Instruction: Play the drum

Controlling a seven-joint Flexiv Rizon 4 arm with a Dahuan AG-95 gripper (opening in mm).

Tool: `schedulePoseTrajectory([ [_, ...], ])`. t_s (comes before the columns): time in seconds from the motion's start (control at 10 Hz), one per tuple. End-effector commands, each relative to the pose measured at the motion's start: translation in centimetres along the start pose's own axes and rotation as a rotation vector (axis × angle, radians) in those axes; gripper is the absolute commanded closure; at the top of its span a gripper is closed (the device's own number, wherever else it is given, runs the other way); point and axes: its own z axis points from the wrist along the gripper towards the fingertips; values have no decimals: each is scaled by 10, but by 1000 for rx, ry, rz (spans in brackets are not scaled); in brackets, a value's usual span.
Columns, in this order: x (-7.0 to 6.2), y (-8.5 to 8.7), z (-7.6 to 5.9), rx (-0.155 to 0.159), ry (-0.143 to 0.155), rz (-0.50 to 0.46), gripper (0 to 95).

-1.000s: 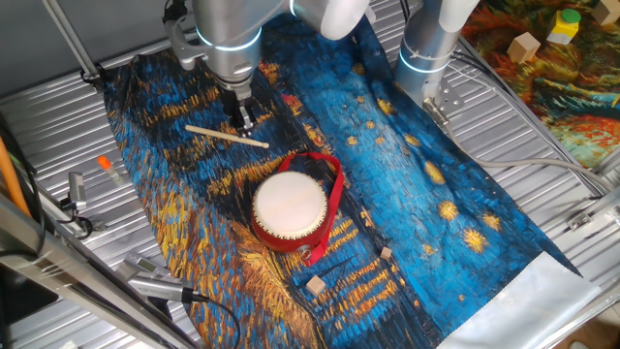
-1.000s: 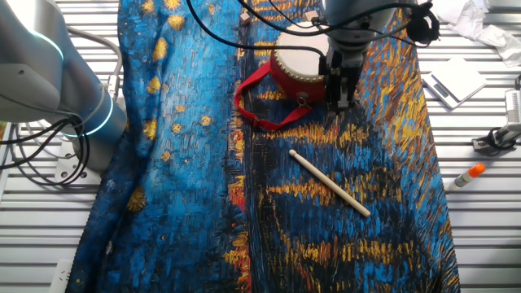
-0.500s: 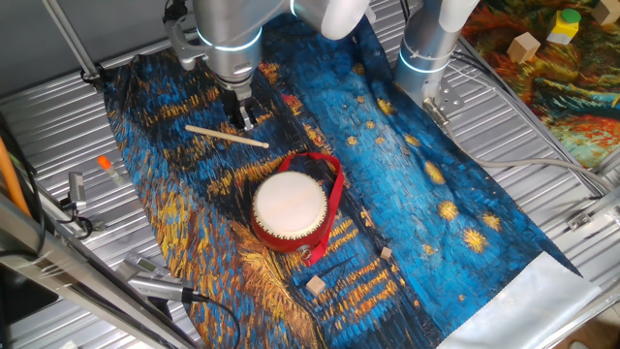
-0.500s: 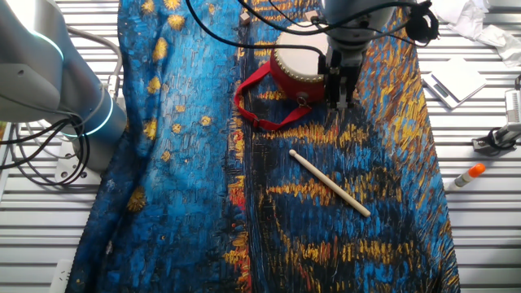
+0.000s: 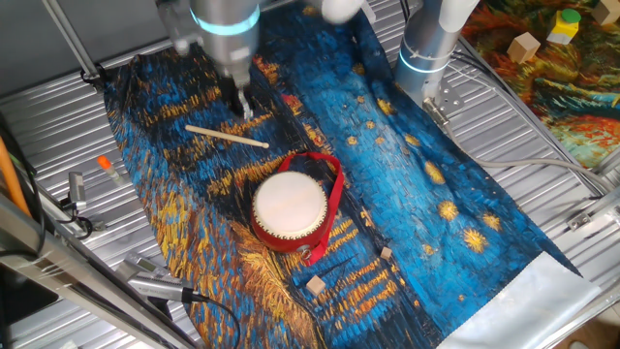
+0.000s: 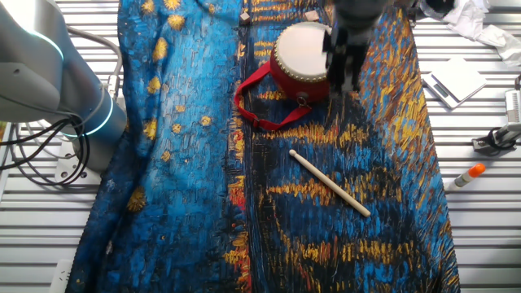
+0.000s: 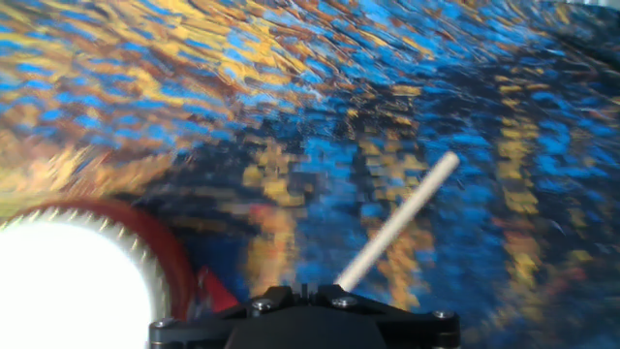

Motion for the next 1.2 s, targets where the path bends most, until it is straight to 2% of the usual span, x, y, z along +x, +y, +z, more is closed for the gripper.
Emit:
schedulePoseTrajectory([
  [0.1, 10, -43, -36, -12, 44, -84, 950],
  [0.2, 18, -65, -39, -8, 57, -118, 950],
  [0.4, 19, -89, -19, -6, 57, -141, 950],
  [0.5, 16, -100, -2, -8, 53, -145, 950],
  [0.6, 9, -109, 20, -10, 45, -141, 950],
  [0.7, 4, -113, 40, -16, 44, -134, 950],
  [0.9, -2, -117, 66, -23, 46, -114, 950],
  [1.0, -7, -117, 84, -22, 43, -82, 950],
  [1.1, -10, -117, 98, -23, 32, -73, 950],
  [1.2, -11, -116, 104, -24, 14, -75, 950],
])
